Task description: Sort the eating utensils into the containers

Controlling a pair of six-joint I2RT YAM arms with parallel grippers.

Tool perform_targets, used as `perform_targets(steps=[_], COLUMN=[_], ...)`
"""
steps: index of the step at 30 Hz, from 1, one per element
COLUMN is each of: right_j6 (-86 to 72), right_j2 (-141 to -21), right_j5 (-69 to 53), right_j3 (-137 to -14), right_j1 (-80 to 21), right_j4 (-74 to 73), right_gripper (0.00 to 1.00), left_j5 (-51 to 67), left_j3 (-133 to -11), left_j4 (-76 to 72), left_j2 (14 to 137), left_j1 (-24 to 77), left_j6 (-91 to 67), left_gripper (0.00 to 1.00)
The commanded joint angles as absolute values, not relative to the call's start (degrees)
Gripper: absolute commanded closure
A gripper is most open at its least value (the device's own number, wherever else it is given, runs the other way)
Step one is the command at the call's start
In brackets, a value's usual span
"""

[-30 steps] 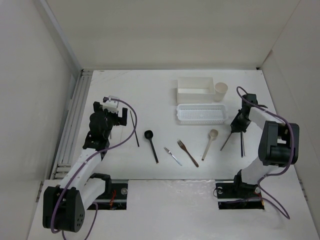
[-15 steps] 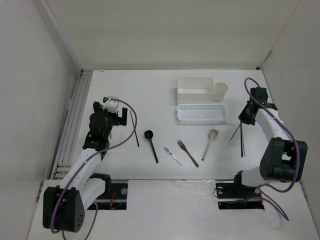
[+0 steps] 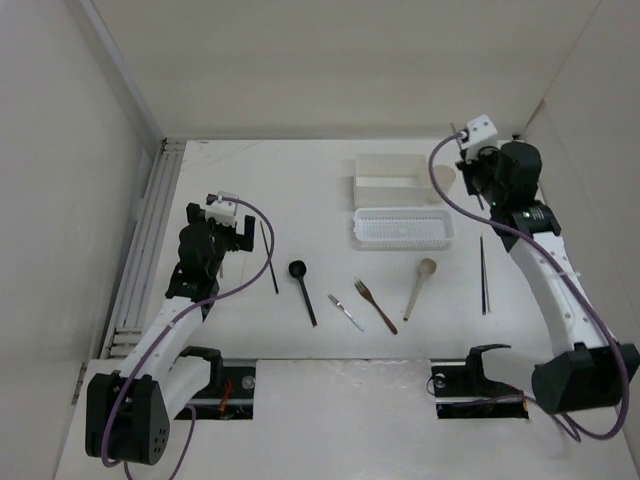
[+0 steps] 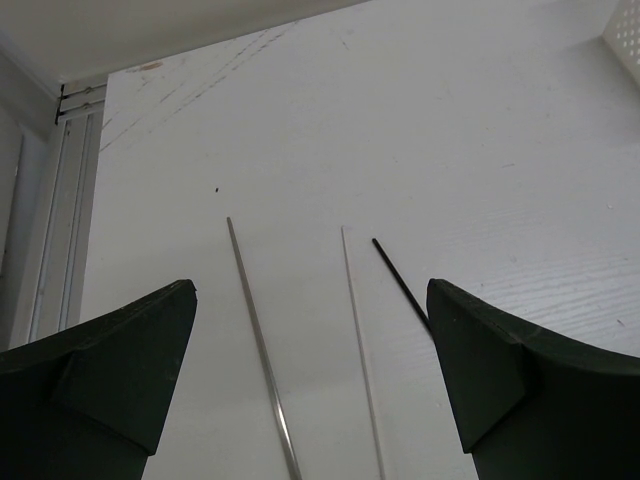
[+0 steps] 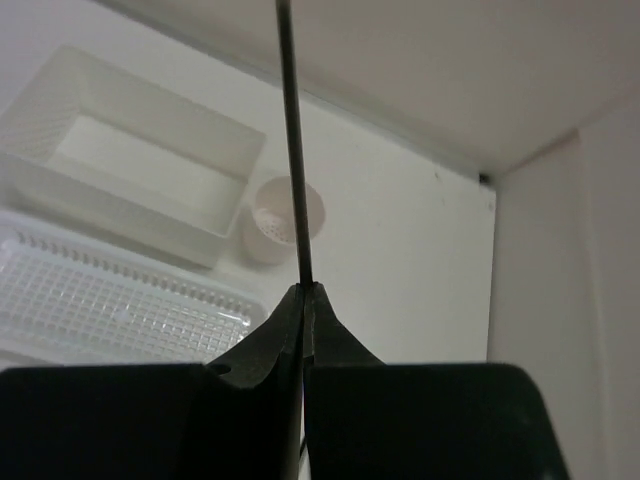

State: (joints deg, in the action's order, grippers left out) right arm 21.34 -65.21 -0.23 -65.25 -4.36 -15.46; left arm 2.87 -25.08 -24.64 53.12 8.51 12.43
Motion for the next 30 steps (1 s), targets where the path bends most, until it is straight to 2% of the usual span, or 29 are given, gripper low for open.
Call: perform_targets(steps=[1,6,9,14,24,30], right_j6=[40.6,63.1,69.2,73.5,75.1,73.7], right_j2=[-73.6,-83.7,-90.1,-100.4,-103.6,-102.9], right_j5=[-12.2,-19.0,-18.2,-16.0,-13.7,-9.9], right_j3=[-70.2,-78.7,-84.1,-94.8,-90.8,-83.5], right_j1=[-9.4,-15.6,-17.4,-19.6,-21.6,-22.1], right_j4=[-15.7,-27.2,-32.5,-51.3,-55.5,-50.5], right_gripper=[1.0,1.0,1.0,1.0,1.0,1.0], left_j5=[3.6,3.6,3.1,2.5,2.5,3.1], left_j3=[-25.7,-26.3,-26.3,-25.8,-25.2,-24.7], left_j4=[-27.7,-26.1,-25.0,-24.4,-25.0,-25.5], left_j2=[52.4,52.4,51.9,51.3,51.3,51.3], left_j1=[8.4,8.4,8.4,8.4,8.4,8.4], left_j6=[13.0,14.1,14.2,14.2,14.7,14.7], left_gripper=[0.0,0.0,0.0,0.0,0.0,0.0])
